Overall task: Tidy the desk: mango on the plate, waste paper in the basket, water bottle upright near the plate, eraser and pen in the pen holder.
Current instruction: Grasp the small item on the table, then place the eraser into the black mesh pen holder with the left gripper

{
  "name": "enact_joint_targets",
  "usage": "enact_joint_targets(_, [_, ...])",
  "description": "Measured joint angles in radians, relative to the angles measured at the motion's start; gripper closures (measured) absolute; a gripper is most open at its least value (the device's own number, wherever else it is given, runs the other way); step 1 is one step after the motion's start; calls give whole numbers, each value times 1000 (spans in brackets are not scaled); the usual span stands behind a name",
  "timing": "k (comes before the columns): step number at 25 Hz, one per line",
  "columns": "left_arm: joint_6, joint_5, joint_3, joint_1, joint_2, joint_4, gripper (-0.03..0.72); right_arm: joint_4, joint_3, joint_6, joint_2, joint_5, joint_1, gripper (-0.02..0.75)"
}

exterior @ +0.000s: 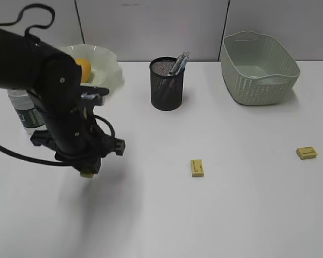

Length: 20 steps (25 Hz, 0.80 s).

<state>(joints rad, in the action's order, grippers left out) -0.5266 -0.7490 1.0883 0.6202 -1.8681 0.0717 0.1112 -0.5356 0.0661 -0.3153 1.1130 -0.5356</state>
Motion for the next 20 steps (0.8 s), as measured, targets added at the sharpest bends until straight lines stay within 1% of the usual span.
enact_joint_targets(6, [0, -39, 168, 0, 36, 53, 484, 0, 0, 0, 0, 0, 0, 300])
enact_joint_targets(12, [0, -15, 337, 0, 38, 134, 485, 0, 0, 0, 0, 0, 0, 300])
enact_joint_targets(15, [0, 42, 397, 0, 38, 171, 485, 0, 0, 0, 0, 0, 0, 300])
enact_joint_targets(20, [0, 213, 427, -1, 35, 202, 485, 0, 0, 0, 0, 0, 0, 300])
